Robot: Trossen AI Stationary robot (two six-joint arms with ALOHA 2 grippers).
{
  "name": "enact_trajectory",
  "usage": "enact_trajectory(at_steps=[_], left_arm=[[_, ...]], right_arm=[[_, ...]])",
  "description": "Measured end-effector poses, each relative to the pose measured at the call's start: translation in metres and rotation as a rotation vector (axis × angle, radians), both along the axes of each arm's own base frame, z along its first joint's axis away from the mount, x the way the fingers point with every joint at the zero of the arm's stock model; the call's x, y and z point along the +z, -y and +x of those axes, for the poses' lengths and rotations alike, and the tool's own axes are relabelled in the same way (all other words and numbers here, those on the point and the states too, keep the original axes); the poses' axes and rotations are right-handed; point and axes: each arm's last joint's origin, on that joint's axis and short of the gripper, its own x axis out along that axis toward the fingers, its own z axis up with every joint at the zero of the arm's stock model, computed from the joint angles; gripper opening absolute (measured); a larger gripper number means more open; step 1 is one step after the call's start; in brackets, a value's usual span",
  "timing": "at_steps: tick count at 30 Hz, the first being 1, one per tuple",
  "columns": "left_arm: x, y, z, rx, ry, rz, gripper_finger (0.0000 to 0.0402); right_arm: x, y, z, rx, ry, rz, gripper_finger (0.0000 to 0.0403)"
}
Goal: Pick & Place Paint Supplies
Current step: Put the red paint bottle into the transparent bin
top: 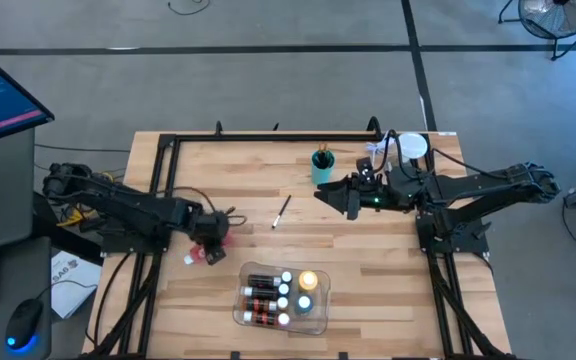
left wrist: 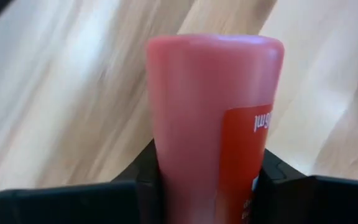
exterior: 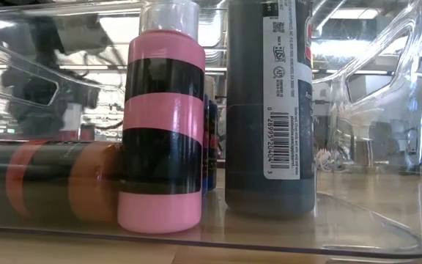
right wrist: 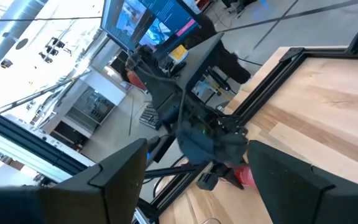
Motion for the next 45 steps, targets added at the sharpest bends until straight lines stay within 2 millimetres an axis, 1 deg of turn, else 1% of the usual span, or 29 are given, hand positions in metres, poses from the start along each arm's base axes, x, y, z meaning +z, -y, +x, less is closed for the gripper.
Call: enact_trajectory(at_steps=[2, 7, 10, 12, 15, 18, 22, 24, 27, 29, 32, 37, 41, 43, 45], left_arm=[[0.002, -0.010, 0.007, 0.013, 0.063, 0.005, 0.0099], [0.003, -0.035, 0.009, 0.023, 0.083, 0.043, 0.0140], [0.003, -0.044, 0.012, -0.005, 0.115, 0.071, 0.0139], [0.003, -0.048, 0.017, -0.032, 0.133, 0.087, 0.0131], [0.004, -0.052, 0.036, -0.086, 0.149, 0.082, 0.0120], [0.004, -0.053, 0.061, -0.153, 0.144, 0.088, 0.0117], [0.001, -0.051, 0.096, -0.238, 0.131, 0.104, 0.0127], [-0.001, -0.049, 0.109, -0.275, 0.119, 0.109, 0.0130], [0.001, -0.043, 0.123, -0.302, 0.138, 0.120, 0.0135], [0.004, -0.038, 0.127, -0.318, 0.151, 0.124, 0.0143], [0.007, -0.031, 0.128, -0.335, 0.168, 0.123, 0.0166], [0.011, -0.029, 0.129, -0.319, 0.187, 0.116, 0.0227], [0.013, -0.027, 0.128, -0.317, 0.191, 0.114, 0.0270], [0.020, -0.027, 0.127, -0.300, 0.214, 0.115, 0.0282], [0.031, -0.028, 0.124, -0.285, 0.249, 0.139, 0.0288]], right_arm=[[0.000, 0.000, 0.000, 0.001, -0.002, -0.008, 0.0270], [-0.001, 0.000, 0.000, 0.000, -0.013, -0.012, 0.0270], [-0.003, 0.000, 0.000, -0.003, -0.029, -0.014, 0.0270], [-0.006, 0.002, 0.005, -0.011, -0.034, -0.015, 0.0270], [-0.013, 0.004, 0.014, -0.024, -0.053, -0.017, 0.0270], [-0.026, 0.005, 0.027, -0.034, -0.093, -0.022, 0.0270], [-0.045, 0.003, 0.047, -0.032, -0.123, 0.001, 0.0270], [-0.055, 0.000, 0.055, -0.013, -0.139, 0.044, 0.0270], [-0.066, -0.003, 0.063, 0.061, -0.161, 0.087, 0.0270], [-0.068, -0.005, 0.065, 0.112, -0.166, 0.096, 0.0270], [-0.067, -0.006, 0.064, 0.126, -0.165, 0.066, 0.0270], [-0.053, -0.006, 0.056, 0.147, -0.125, -0.029, 0.0270], [-0.047, -0.006, 0.051, 0.160, -0.119, -0.113, 0.0270], [-0.045, -0.005, 0.050, 0.163, -0.112, -0.134, 0.0270], [-0.046, -0.004, 0.050, 0.159, -0.118, -0.137, 0.0270]])
